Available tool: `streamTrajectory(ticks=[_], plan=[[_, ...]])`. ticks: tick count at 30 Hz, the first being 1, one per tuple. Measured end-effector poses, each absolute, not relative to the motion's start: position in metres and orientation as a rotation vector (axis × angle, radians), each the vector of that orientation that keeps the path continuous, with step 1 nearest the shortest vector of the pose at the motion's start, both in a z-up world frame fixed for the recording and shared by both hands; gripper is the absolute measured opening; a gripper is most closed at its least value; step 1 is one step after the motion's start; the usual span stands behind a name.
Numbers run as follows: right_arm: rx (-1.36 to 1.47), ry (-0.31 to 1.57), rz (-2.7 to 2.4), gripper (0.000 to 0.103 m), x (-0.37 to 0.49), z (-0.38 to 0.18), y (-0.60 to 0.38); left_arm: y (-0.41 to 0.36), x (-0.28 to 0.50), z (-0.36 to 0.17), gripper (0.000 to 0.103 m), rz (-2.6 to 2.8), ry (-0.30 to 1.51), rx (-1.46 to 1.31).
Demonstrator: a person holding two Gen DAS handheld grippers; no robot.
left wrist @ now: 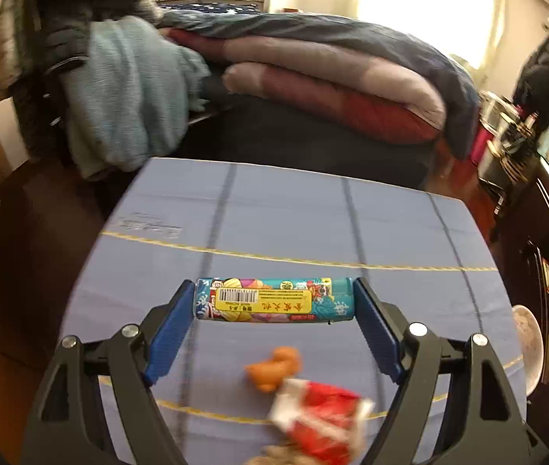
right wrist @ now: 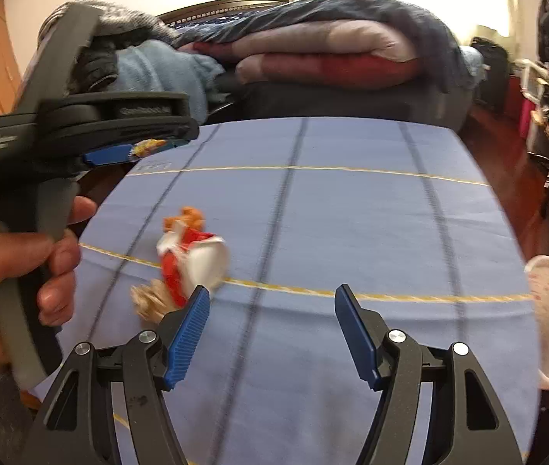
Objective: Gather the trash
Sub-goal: 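Grasp the candy stick with the left gripper while the right gripper grasps the red-white wrapper, then carry the candy stick and red-white wrapper over the wastebasket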
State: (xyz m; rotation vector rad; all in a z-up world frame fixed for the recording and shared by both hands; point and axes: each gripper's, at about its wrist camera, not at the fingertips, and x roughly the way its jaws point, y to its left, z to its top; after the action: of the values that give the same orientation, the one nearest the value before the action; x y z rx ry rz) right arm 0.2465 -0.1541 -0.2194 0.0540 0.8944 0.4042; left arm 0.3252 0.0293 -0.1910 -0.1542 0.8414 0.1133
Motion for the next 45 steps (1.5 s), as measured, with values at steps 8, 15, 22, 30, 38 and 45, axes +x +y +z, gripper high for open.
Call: streamTrajectory(ticks=[8,15,22,30,38,45], plan=[[0.087,0.932,0.501,0.070,0.273,-0.235,-0.097,0.075,0.314,-0.198,0.080,0.160,0.852,-0.183],[0.075,0.979,0.511,0.065,0.290,-0.252,-0.074,0.092,0.309,-0.201,0.080,0.178,0.850,-0.203],[0.089,0.924,0.478,0.064,0.278,-0.237,-0.091,0.087,0.304,-0.195,0.080,0.165,0.836,-0.201],[0.092,0.873,0.390,0.064,0.261,-0.216,-0.139,0.054,0.295,-0.179,0.080,0.106,0.810,-0.184],[0.119,0.828,0.319,0.064,0.236,-0.195,-0.191,0.008,0.281,-0.154,0.080,0.027,0.761,-0.157],[0.146,0.784,0.280,0.065,0.217,-0.178,-0.230,-0.033,0.269,-0.127,0.080,-0.046,0.708,-0.128]])
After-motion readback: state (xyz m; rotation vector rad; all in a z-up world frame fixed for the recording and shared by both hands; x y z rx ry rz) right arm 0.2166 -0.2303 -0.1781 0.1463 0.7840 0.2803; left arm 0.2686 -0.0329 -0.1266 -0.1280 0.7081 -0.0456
